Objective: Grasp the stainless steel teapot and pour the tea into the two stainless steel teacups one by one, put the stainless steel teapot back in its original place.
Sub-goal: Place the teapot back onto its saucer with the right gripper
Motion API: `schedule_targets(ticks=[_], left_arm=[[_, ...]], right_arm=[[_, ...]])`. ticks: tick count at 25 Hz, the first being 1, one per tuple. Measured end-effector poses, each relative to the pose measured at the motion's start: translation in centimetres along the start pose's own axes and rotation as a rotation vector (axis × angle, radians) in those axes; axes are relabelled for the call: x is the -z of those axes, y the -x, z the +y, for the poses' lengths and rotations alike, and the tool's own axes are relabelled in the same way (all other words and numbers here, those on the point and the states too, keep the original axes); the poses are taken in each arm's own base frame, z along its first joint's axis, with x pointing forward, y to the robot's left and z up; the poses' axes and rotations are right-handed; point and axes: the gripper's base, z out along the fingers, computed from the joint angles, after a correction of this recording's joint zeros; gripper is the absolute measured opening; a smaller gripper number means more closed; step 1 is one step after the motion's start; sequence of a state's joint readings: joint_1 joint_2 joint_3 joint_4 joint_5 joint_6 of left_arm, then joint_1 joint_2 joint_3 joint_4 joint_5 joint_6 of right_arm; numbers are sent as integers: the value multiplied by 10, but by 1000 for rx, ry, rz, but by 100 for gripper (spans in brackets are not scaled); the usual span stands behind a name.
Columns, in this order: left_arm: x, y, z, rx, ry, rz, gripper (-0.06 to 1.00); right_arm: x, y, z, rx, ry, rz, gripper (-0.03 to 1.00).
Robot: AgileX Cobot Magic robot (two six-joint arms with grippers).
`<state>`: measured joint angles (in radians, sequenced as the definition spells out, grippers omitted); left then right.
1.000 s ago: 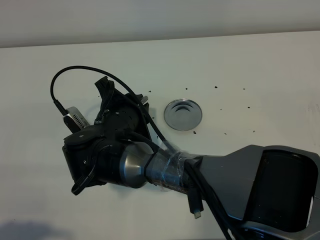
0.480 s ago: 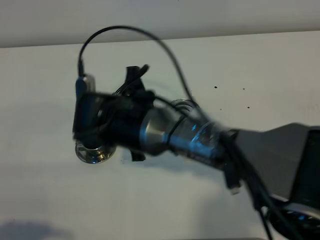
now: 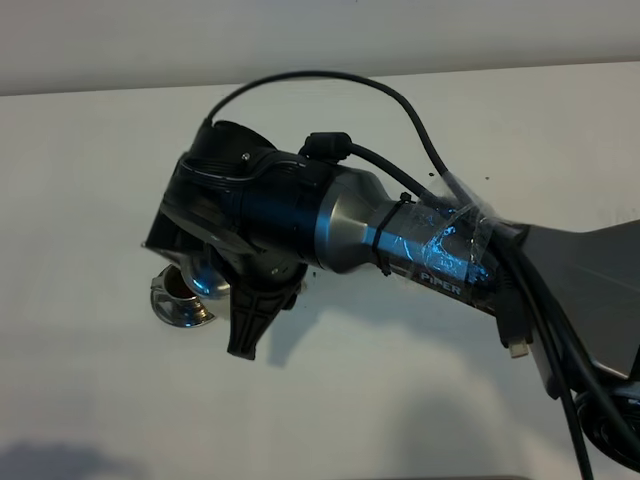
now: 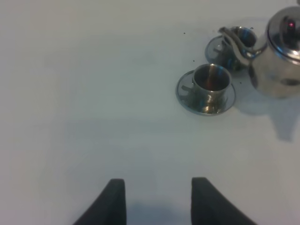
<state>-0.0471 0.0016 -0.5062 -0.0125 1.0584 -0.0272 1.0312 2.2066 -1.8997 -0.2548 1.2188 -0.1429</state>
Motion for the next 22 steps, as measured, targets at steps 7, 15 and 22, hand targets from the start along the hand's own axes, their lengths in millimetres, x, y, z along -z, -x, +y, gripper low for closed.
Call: schedule_targets(ticks=[7, 15, 22], left_arm=[[0, 0, 0, 0, 0, 0, 37], [0, 0, 0, 0, 0, 0, 37], [0, 0, 0, 0, 0, 0, 37]], right_arm=[[-26, -8, 8, 4, 44, -2, 18], [-27, -12, 8, 1, 47, -34, 18], [2, -32, -35, -90, 29, -39, 18]])
